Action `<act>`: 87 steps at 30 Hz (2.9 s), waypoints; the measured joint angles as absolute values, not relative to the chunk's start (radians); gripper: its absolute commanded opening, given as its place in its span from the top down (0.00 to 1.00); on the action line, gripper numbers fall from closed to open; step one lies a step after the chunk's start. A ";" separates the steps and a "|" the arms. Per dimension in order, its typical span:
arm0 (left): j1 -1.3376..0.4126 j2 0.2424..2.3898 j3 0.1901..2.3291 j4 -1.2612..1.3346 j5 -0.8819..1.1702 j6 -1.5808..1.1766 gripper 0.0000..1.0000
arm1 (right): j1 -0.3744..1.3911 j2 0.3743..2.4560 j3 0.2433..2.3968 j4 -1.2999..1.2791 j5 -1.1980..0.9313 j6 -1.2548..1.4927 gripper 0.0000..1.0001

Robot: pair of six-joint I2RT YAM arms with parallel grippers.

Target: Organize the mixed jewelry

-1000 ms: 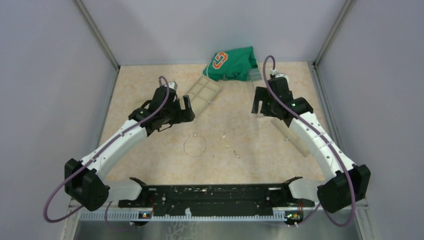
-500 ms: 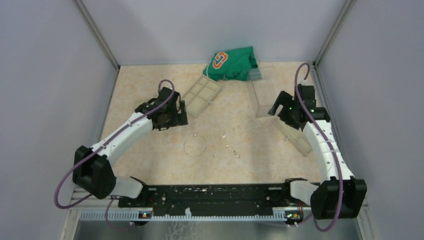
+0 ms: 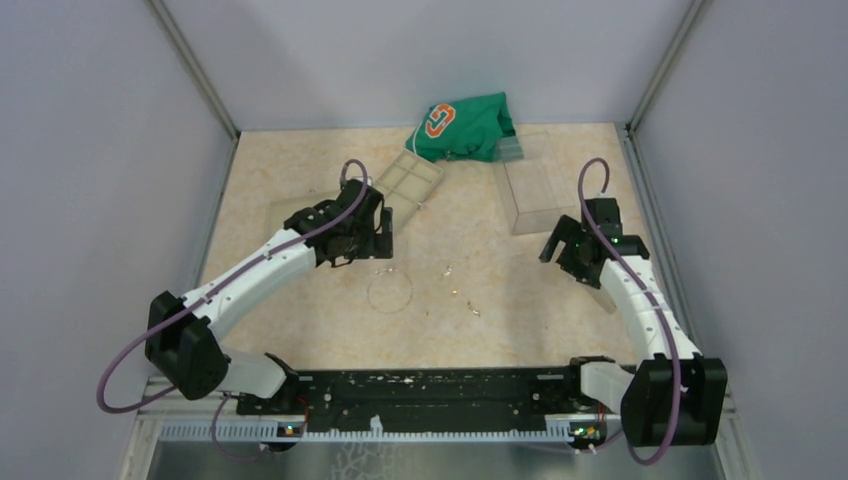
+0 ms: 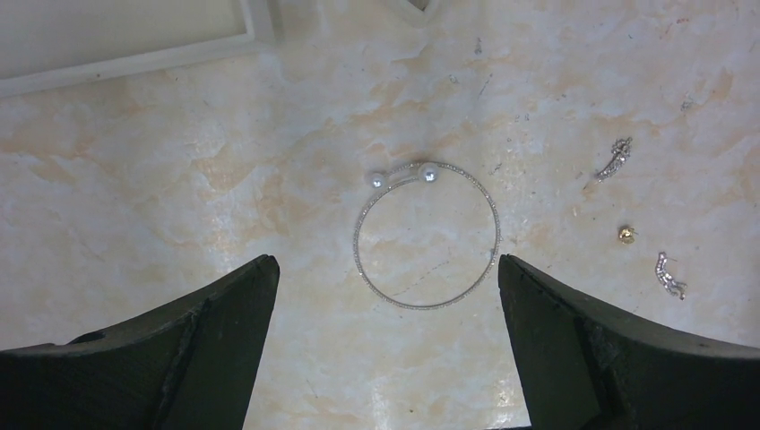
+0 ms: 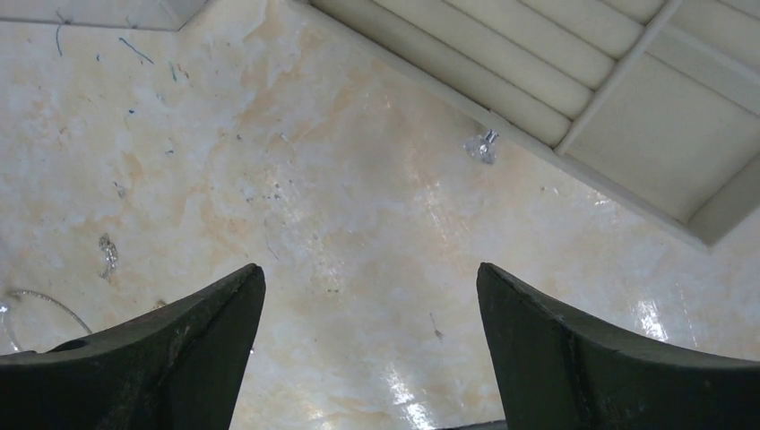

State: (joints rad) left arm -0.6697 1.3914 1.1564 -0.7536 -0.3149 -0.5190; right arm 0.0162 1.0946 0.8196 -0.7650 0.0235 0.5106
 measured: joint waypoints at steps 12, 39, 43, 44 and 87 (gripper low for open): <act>-0.670 1.348 1.124 -0.731 -0.315 -0.532 0.01 | -0.096 1.255 0.820 -0.542 0.027 0.519 0.13; -0.670 1.313 1.073 -0.714 -0.280 -0.593 0.01 | -0.076 1.119 0.673 -0.556 -0.040 0.547 0.12; -0.670 1.312 1.073 -0.714 -0.276 -0.598 0.01 | -0.076 1.120 0.709 -0.598 0.068 0.556 0.12; -0.670 1.312 1.073 -0.714 -0.276 -0.599 0.01 | -0.077 1.121 0.719 -0.603 0.089 0.557 0.12; -0.535 1.576 1.217 -0.635 -0.225 -0.695 0.05 | -0.139 1.109 0.587 -0.589 -0.223 0.554 0.05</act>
State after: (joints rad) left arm -0.5346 1.5757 1.2167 -0.6350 -0.2253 -0.6949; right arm -0.1390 1.1091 0.5873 -0.5892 -0.2230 0.5545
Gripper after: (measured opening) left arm 0.984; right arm 0.949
